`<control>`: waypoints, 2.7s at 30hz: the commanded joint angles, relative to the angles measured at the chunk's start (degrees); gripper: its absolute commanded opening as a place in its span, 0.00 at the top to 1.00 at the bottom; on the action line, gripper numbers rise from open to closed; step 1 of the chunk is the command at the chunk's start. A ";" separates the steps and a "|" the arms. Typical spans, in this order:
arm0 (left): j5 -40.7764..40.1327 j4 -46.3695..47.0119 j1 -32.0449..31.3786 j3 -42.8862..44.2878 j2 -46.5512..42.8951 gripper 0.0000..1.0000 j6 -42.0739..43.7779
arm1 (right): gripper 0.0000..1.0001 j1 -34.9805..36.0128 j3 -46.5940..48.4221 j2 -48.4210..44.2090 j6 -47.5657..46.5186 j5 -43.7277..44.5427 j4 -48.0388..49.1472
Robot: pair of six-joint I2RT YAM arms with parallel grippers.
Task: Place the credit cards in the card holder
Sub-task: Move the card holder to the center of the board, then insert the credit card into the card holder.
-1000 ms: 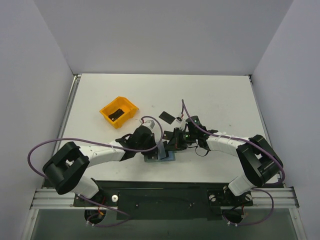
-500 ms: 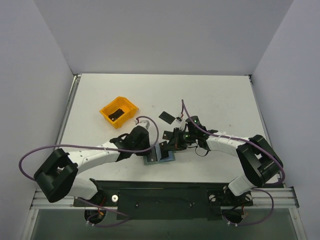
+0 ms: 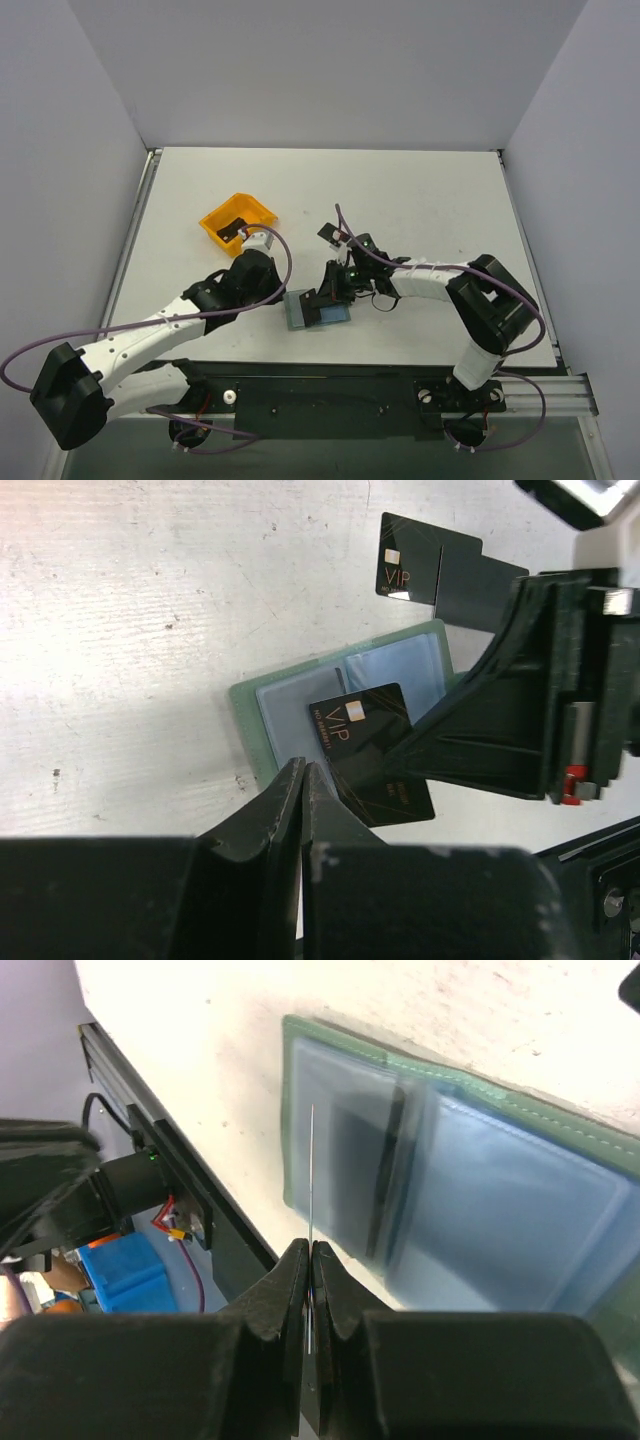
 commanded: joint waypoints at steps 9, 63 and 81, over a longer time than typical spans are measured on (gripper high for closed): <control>3.73 5.99 0.50 -3.61 2.23 0.98 -0.58 | 1.00 0.52 1.98 2.07 0.23 2.41 0.78; 4.26 15.31 0.50 -9.32 15.15 1.00 -2.60 | 1.00 -3.61 -1.63 5.04 -2.76 -2.07 3.32; 4.96 15.49 0.41 -9.41 16.03 1.00 -2.51 | 1.00 -3.34 -3.91 3.73 0.84 1.79 3.50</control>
